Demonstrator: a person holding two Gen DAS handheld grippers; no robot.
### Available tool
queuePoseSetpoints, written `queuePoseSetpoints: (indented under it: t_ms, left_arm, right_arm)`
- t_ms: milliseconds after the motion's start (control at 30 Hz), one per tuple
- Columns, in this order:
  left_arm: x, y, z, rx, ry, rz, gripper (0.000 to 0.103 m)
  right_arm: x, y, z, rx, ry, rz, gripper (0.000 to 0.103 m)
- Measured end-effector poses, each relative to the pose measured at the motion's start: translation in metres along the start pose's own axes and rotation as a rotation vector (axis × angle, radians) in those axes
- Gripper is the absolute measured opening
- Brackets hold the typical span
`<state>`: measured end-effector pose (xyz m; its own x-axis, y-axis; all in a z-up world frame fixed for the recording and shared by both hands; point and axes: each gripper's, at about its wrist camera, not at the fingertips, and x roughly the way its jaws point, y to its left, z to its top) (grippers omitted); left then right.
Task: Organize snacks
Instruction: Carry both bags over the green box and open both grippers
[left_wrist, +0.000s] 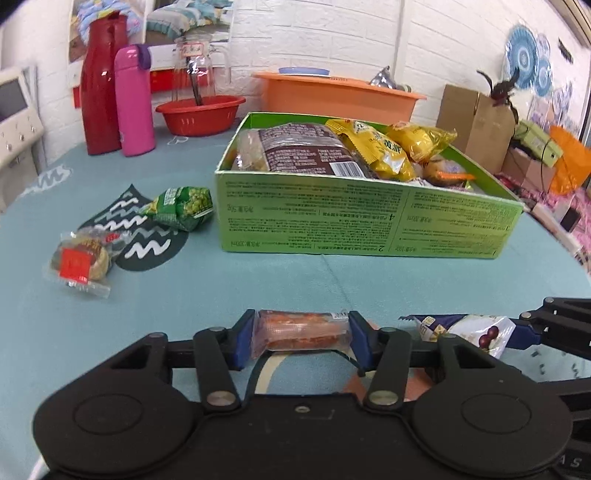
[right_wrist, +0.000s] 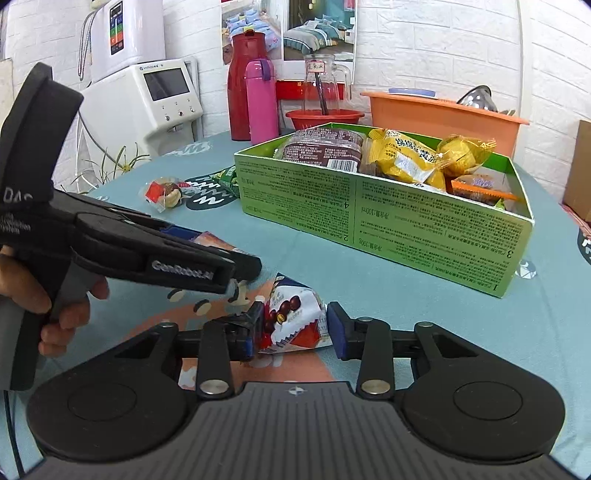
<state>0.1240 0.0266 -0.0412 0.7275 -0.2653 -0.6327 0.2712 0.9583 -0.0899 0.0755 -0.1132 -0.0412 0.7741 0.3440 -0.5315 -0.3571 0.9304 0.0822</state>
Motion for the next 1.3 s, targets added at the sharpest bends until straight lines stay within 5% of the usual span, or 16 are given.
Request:
queuePoseSetpoints:
  t_ms: [200,367,567,933,1033,1133,1300]
  left_arm:
    - [-0.024,0.021,0.015,-0.192,-0.019,-0.157,0.094]
    - [-0.045,0.010,0.052,-0.203,-0.119,-0.253,0.094]
    - [-0.033,-0.013,0.097,-0.188,-0.182,-0.302,0.095]
    - [0.040,-0.029,0.122,-0.215,-0.123,-0.310,0.099]
    - [0.051,-0.029,0.116,-0.201,-0.106,-0.293,0.103]
    - [0.049,-0.025,0.107,-0.213,-0.125,-0.262,0.103]
    - [0.039,-0.019,0.103,-0.237,-0.114,-0.266,0.103]
  right_arm:
    - [-0.014,-0.007,0.010,0.025,-0.054,0.013,0.061]
    - [-0.032,-0.024,0.034,0.064,-0.161,-0.004,0.061]
    - [-0.033,-0.056,0.062,0.114,-0.269,-0.097,0.061]
    - [0.006,-0.099,0.075,0.124,-0.300,-0.213,0.062]
    - [0.020,-0.104,0.067,0.103,-0.256,-0.204,0.068]
    - [0.027,-0.098,0.058,0.066,-0.207,-0.241,0.103]
    - [0.021,-0.093,0.055,0.083,-0.212,-0.238,0.103]
